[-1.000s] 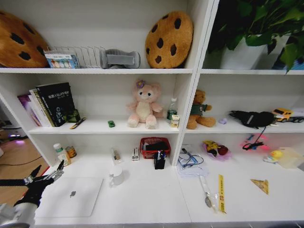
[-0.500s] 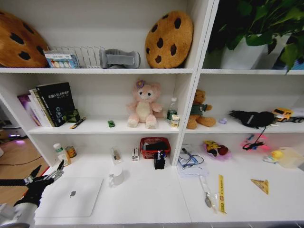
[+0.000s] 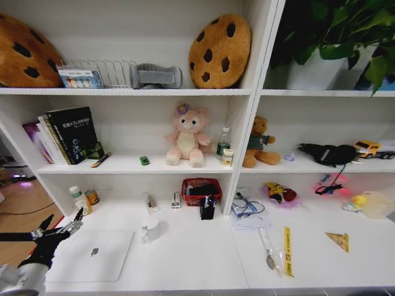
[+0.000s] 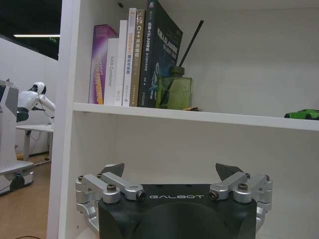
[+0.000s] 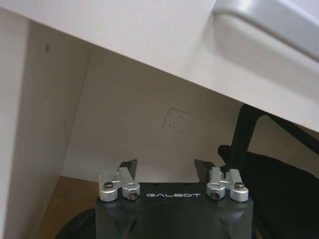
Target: Organize the objects on the table.
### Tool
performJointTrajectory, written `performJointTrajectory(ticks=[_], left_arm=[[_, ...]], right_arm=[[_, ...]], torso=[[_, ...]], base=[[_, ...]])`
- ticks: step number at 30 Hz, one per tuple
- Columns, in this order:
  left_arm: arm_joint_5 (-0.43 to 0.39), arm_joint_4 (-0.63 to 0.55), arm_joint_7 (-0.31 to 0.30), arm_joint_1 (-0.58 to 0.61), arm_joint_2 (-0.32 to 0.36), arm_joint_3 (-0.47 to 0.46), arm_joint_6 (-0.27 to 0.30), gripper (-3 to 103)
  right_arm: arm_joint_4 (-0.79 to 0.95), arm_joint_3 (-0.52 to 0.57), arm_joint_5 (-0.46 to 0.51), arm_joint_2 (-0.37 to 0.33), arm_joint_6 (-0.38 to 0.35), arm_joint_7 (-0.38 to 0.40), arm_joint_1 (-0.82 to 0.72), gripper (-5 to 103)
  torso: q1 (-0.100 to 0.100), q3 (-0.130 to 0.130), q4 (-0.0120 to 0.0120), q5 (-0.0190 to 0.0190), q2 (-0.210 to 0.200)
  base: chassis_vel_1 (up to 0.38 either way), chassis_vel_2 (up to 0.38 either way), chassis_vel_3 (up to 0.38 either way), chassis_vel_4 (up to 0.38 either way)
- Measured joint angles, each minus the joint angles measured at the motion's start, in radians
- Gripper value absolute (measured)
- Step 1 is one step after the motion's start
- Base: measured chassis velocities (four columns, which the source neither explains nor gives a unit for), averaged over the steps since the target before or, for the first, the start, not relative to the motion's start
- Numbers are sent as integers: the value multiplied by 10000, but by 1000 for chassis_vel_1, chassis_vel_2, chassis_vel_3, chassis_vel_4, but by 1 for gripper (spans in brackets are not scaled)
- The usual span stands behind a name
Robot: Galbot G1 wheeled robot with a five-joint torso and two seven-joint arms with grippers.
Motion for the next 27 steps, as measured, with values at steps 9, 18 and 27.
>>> performJointTrajectory(ticks=[9,18,27], left_arm=[[0,0,-1,0,0,0,0,100],[0,0,0,0,0,0,0,100],[0,0,0,0,0,0,0,100]], right_arm=[[1470,303,-17,1,89,287,-1542,96],[3741,710,257,29,467,433,-3628,100],[7006,1001,504,-78,1216,114,-5857,100]], torso=[[-1,0,-2,0,0],[-2,-1,0,0,1],[-3,0,-1,0,1]], base=[[0,0,0,0],[0,0,0,0],[0,0,0,0]])
